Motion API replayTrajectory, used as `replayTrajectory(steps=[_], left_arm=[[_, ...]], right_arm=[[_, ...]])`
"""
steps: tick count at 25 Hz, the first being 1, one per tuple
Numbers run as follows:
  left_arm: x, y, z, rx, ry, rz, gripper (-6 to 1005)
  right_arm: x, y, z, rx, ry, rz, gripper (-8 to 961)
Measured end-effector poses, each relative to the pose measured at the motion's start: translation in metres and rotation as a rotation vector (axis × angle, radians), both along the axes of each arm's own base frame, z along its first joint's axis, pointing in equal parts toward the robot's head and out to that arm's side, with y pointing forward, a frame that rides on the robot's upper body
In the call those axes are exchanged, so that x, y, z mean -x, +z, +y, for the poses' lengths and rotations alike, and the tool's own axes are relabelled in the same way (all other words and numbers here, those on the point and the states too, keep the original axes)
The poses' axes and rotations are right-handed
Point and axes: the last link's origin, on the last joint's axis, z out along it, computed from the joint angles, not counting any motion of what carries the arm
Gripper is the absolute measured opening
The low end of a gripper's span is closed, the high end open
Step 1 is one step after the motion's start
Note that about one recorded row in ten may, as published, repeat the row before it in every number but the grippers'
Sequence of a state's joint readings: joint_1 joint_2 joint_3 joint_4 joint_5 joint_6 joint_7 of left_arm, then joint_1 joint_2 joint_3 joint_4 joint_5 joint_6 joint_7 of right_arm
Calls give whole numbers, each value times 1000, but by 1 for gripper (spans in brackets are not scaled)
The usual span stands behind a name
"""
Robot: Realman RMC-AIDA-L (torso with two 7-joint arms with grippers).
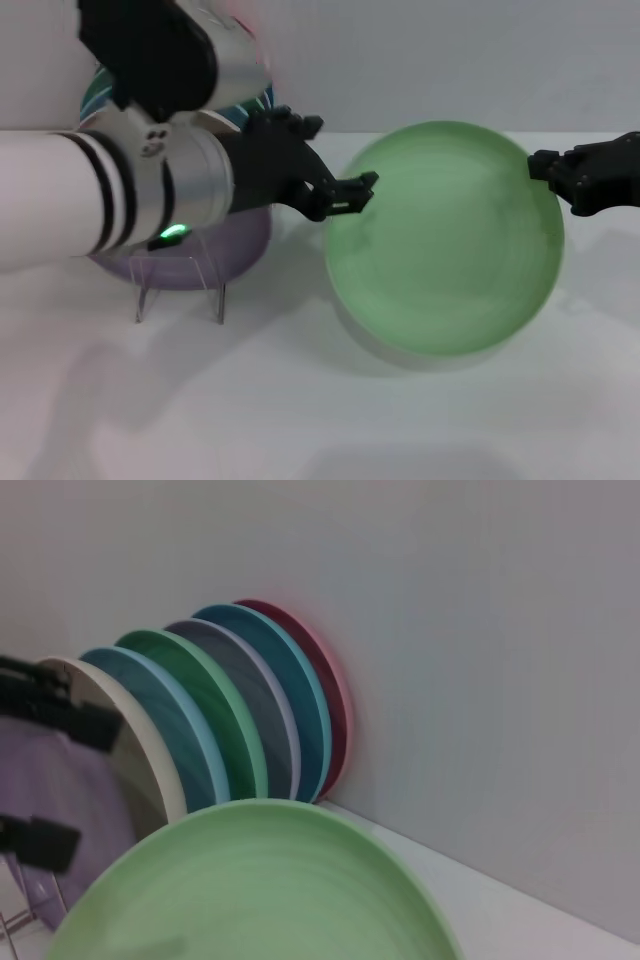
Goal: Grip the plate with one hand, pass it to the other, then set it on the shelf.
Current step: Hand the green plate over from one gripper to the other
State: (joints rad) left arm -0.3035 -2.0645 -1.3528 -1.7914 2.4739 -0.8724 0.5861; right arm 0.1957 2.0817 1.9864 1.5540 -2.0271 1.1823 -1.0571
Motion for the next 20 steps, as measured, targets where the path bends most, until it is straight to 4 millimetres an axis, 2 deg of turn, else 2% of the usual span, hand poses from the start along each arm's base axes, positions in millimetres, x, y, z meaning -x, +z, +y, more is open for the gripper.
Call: replayTrajectory(steps=[8, 20], left_arm=[[2, -18, 15, 43, 16, 10, 791], [3, -25, 19, 42, 16, 13, 787]], right_arm=[[4, -4, 0, 13, 16, -4, 8], [7, -6, 0, 21, 27, -8, 8]])
